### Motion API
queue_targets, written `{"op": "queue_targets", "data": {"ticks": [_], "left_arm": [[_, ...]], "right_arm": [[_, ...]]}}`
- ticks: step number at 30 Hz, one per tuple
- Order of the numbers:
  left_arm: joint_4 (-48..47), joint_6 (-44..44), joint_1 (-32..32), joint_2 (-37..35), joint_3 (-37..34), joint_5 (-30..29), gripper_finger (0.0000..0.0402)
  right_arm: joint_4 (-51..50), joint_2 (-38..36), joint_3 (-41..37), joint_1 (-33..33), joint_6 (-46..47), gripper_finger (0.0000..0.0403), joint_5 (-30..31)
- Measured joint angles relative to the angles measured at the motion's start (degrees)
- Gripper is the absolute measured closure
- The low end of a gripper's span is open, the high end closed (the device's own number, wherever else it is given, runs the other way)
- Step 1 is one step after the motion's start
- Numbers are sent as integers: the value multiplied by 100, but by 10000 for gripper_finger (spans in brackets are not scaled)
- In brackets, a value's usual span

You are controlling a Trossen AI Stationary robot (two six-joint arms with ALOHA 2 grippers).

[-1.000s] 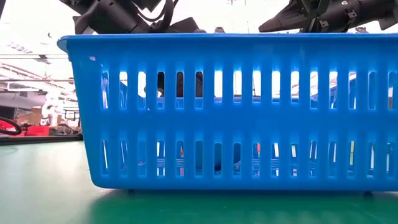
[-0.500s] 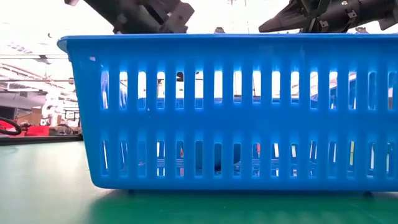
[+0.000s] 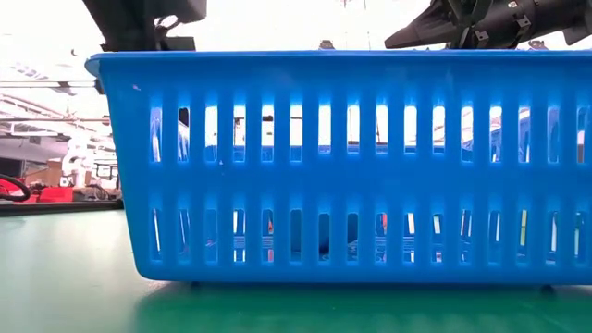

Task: Sort & place blocks by color
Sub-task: Put the orange block into the orange bin

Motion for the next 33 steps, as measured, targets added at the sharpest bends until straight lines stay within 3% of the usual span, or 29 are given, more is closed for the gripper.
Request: {"op": "queue_targets", "data": {"ticks": [4,12,16,21,25,29,33], "left_arm": [[93,-814,281,45,-528,-17,132],[2109,-1667,722,43,-1665,617,146],[2387,-2341,797,42,-1780,826,155],[2464,-1758,763,39,-1779,965,166],[2722,-1106,706,39,-1777,1488,164],[2971,-1057,710,39,-1777,1866,159],[2892,-1674,809,34,-1775,1860,158]], "right_arm": [[0,0,0,1,-1,85,0],[0,0,0,0,-1,85,0],[-2,0,0,1,-2,85,0],[-1,-1,0,1,0,85,0],[-1,0,1,-1,-1,85,0],[-2,0,0,1,-2,85,0],[-2,0,0,-1,-1,85,0]]}}
